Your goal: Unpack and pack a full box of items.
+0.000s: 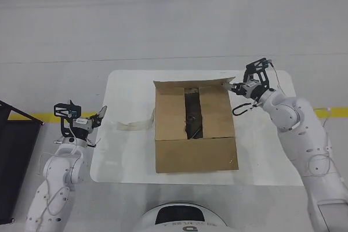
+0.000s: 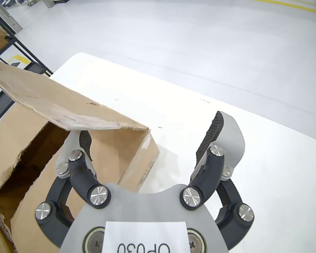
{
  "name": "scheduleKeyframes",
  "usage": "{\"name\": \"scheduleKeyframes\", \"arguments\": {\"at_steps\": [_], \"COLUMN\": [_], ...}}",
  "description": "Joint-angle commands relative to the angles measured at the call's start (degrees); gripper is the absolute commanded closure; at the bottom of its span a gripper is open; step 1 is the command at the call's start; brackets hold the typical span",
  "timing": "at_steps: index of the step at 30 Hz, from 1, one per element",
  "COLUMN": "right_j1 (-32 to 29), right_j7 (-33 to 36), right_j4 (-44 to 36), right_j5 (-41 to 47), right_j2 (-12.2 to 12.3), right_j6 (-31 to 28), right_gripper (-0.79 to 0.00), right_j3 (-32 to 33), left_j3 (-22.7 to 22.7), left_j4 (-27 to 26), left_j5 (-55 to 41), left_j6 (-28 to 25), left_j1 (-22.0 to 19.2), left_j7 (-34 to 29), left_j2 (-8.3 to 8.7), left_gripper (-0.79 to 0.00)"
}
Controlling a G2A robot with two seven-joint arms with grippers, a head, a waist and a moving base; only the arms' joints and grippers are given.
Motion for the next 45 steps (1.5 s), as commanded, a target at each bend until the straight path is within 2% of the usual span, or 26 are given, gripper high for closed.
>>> {"name": "scheduleKeyframes", "arguments": {"at_steps": [1,7,12,16,21,26,28,40,41,43,45], "right_j1": [4.39,13.28,17.50,18.38,12.65,-0.78,-6.88,-7.62,-8.02,-9.04,-8.75], "right_j7": [1.46,7.21,8.40,5.49,-2.99,-8.84,-10.24,-10.52,-10.35,-9.27,-5.07], "right_j4": [3.98,14.28,21.96,24.45,19.19,6.81,1.07,0.67,-0.12,-1.76,-3.06], "right_j5": [0.37,-0.92,1.56,2.95,5.68,6.45,3.84,5.26,6.41,11.46,18.37], "right_j2": [-0.76,-3.45,-5.29,-5.70,-3.52,0.00,1.26,1.21,1.22,1.37,1.63], "right_j6": [2.23,7.15,6.85,3.87,-7.99,-18.97,-22.92,-23.16,-24.49,-31.56,-35.95], "right_gripper": [-0.785,-0.785,-0.785,-0.785,-0.785,-0.785,-0.785,-0.785,-0.785,-0.785,-0.785], "right_j3": [-2.31,-10.29,-13.70,-13.61,-7.17,3.45,7.71,7.57,7.45,6.77,4.74], "left_j3": [0.00,0.00,0.00,0.00,0.00,0.00,0.00,0.00,0.00,0.00,0.00], "left_j4": [0.00,0.00,0.00,0.00,0.00,0.00,0.00,0.00,0.00,0.00,0.00], "left_j5": [0.00,0.00,0.00,0.00,0.00,0.00,0.00,0.00,0.00,0.00,0.00], "left_j6": [0.00,0.00,0.00,0.00,0.00,0.00,0.00,0.00,0.00,0.00,0.00], "left_j1": [0.00,0.00,0.00,0.00,0.00,0.00,0.00,0.00,0.00,0.00,0.00], "left_j7": [0.00,0.00,0.00,0.00,0.00,0.00,0.00,0.00,0.00,0.00,0.00], "left_j2": [0.00,0.00,0.00,0.00,0.00,0.00,0.00,0.00,0.00,0.00,0.00], "left_gripper": [-0.785,-0.785,-0.785,-0.785,-0.785,-0.785,-0.785,-0.785,-0.785,-0.785,-0.785]}}
